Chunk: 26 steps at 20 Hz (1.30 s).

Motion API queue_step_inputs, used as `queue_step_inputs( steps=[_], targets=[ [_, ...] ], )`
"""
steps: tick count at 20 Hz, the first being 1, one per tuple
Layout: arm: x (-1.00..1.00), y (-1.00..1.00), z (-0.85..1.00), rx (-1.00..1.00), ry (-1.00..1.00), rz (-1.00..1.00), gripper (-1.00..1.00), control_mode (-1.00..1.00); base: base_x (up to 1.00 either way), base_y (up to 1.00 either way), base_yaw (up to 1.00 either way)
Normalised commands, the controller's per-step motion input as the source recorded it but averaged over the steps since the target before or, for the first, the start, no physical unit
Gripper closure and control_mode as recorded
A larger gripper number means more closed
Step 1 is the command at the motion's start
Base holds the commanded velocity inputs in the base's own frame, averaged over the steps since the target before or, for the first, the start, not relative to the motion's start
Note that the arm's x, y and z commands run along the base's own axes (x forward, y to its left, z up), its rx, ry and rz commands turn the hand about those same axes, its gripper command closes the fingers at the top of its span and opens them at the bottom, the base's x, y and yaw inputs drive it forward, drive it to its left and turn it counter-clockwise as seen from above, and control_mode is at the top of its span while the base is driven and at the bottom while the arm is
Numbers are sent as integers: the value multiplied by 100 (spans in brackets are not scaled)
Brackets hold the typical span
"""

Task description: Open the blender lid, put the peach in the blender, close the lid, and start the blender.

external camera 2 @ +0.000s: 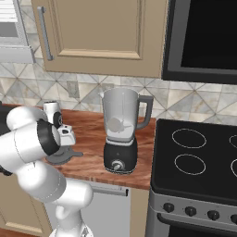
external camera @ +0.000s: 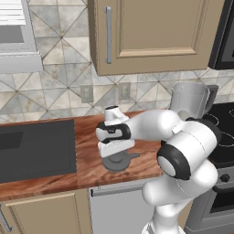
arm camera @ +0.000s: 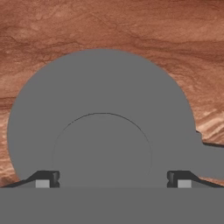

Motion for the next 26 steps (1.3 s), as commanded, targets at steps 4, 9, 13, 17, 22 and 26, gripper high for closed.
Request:
queue_step_inputs(
  steps=[4,9,13,17,22,26],
  targets=[
    [0,0,-10,0,0,0,-100,-100,0,0,0],
    [0,0,-6,0,0,0,-100,-100,0,0,0],
    [0,0,-7,0,0,1,-100,-100,0,0,0],
    [-1,0,0,0,0,1,-100,-100,0,0,0],
    [-1,0,0,0,0,1,-100,-100,0,0,0],
    [-9,0,0,0,0,3,-100,-100,0,0,0]
  ],
)
